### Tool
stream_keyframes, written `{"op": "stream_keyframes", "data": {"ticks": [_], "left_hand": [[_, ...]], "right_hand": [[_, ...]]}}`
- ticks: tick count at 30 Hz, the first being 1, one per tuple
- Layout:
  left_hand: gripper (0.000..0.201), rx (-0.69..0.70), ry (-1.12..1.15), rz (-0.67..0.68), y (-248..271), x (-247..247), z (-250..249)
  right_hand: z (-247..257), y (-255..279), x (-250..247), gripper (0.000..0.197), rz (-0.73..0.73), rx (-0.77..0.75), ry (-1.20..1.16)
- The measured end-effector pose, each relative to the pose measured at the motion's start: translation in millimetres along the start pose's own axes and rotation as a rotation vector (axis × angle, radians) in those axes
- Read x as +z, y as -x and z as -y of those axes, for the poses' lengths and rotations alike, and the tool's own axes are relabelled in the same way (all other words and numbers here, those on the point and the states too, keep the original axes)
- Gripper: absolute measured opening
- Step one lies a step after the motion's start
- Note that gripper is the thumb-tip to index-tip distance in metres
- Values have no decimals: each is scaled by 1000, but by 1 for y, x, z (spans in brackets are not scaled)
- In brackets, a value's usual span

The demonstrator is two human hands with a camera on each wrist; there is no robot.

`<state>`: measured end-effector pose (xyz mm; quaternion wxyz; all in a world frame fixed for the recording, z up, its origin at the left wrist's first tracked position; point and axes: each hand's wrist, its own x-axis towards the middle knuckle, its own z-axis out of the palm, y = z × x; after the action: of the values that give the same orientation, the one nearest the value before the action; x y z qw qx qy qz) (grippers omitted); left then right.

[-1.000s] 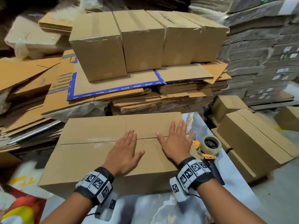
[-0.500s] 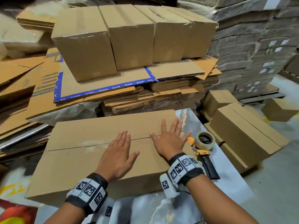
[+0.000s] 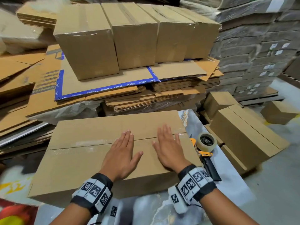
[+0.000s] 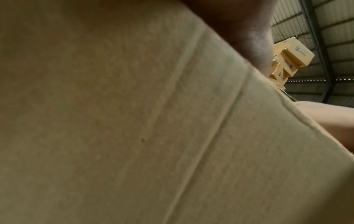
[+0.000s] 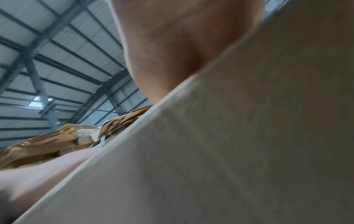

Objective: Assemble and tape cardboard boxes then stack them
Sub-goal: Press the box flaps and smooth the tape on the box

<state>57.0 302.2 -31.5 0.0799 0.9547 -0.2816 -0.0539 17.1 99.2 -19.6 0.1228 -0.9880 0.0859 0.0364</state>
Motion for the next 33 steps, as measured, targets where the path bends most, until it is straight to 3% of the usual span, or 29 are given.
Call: {"op": "stream_keyframes", "data": {"ticks": [4, 7, 10, 12, 15, 18, 22, 27, 29, 33], "left_hand": [[81, -77, 20, -24, 1, 2, -3], [82, -302, 88, -66, -1, 2, -8], [83, -370, 76, -60, -2, 1, -16], [83, -268, 25, -3, 0, 0, -17], [80, 17, -35, 79, 5, -3, -9], [79, 63, -11, 80, 12, -2, -3], [88, -278, -3, 12, 17, 2, -5], [91, -653, 27, -48, 17, 4, -17], [92, -619, 9, -33, 16, 3, -19], [83, -283, -40, 55, 21, -4, -7]], "right_hand": [[-1, 5, 11, 78, 41, -69, 76], [-2, 3, 10, 64, 53, -74, 75], [1, 6, 10, 67, 33, -85, 79], [1, 8, 11, 74, 19, -85, 65], [2, 10, 12, 88, 3, -104, 66], [0, 12, 13, 91, 22, -131, 63], [-4, 13, 10, 69, 49, -141, 55], [-8, 14, 8, 83, 67, -183, 57], [-6, 14, 8, 88, 77, -226, 59], [-4, 12, 9, 90, 111, -295, 102]]}}
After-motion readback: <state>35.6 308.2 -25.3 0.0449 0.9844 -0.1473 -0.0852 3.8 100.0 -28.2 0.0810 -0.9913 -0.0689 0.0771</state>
